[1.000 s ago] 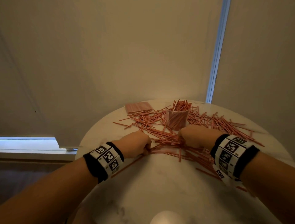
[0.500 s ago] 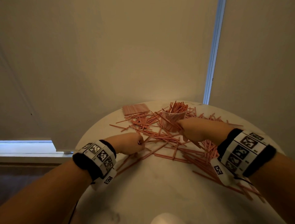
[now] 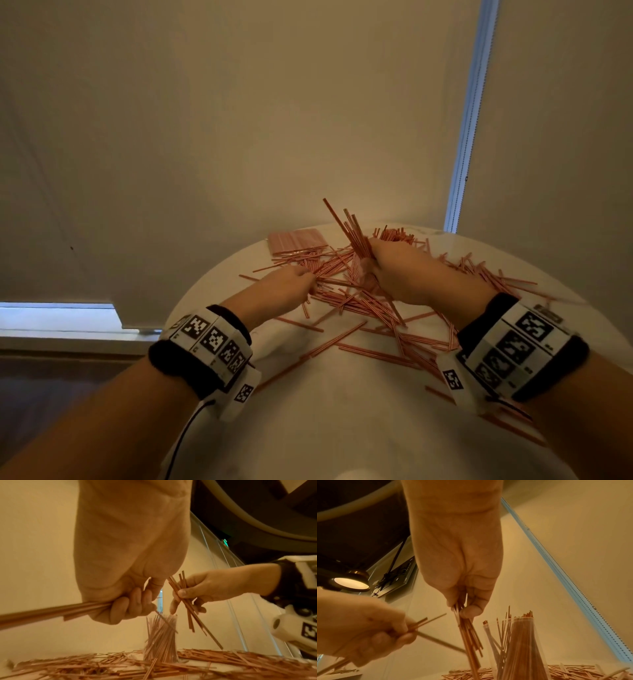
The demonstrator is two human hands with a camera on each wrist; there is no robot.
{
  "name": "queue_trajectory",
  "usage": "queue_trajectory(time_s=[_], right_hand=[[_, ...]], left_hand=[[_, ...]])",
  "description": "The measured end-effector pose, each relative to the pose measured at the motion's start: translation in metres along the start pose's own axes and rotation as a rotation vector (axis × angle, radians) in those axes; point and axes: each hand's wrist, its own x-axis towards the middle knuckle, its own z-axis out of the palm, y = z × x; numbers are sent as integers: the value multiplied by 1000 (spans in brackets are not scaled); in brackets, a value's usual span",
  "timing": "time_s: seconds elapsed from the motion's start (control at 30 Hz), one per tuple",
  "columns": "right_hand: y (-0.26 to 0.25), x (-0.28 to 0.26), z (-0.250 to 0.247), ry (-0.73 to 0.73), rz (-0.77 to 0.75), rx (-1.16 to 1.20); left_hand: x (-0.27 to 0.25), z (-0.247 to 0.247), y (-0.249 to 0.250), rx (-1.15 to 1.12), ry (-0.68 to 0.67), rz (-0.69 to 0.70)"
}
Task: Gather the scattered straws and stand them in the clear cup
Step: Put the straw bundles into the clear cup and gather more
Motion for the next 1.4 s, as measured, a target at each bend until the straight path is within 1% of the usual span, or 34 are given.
queue_trajectory(time_s=[0.07, 0.13, 0.2, 0.27, 0.33, 0.37, 0.43, 0.5, 0.53, 0.57, 0.63, 0.7, 0.77, 0.83, 0.87, 0.93, 1.03, 1.1, 1.17, 1.2, 1.23, 1.33, 1.37, 1.4], right_hand=[[-5, 3, 5, -82, -16, 31], [-10, 8, 10, -177, -25, 86], [-15, 13, 13, -182, -6, 102], [-18, 16, 13, -133, 7, 96], [-21, 18, 13, -72, 25, 108], [-22, 19, 13, -32, 36, 138], [-24, 21, 12, 25, 46, 204], [-29, 24, 11, 8, 16, 183], [-32, 25, 12, -6, -2, 152], [-34, 26, 14, -4, -16, 144], [-36, 31, 18, 36, -28, 200], [-33, 35, 21, 86, -21, 250], [-29, 40, 25, 51, -24, 274], [-24, 41, 32, -54, -14, 301], [-22, 42, 37, -99, -4, 339], [-18, 45, 43, -140, 12, 403], [-15, 53, 40, -115, 9, 395], [-14, 59, 34, -88, 18, 355], [-12, 64, 27, -59, 32, 403], [-13, 68, 23, -17, 37, 448], [-14, 71, 19, 54, 40, 501], [-20, 85, 11, 339, 56, 759], [-22, 89, 11, 400, 67, 844], [-23, 92, 11, 442, 68, 893]], left_hand=[[3, -1, 3, -157, -14, -5], [8, -2, 6, -404, -15, -50], [13, -2, 8, -605, 23, -104], [17, -1, 10, -767, 80, -143], [18, 2, 13, -844, 109, -125], [20, 6, 15, -841, 122, -102], [22, 13, 19, -779, 138, -28], [29, 22, 26, -730, 101, 41], [35, 26, 29, -732, 90, 37], [42, 29, 32, -760, 104, 2], [53, 32, 36, -812, 164, -91], [62, 32, 35, -812, 233, -110], [73, 26, 31, -916, 339, -128], [85, 16, 23, -1165, 420, -163], [90, 11, 19, -1305, 434, -181], [97, 4, 12, -1509, 416, -208], [103, 2, 7, -1680, 347, -159], [109, 3, 5, -1674, 323, -99], [114, 3, 4, -1632, 304, -39], [116, 3, 5, -1641, 278, -16], [118, 4, 7, -1665, 242, 5], [118, 5, 14, -1693, 105, 44], [116, 6, 17, -1640, 40, 41], [115, 6, 19, -1531, -30, 32]])
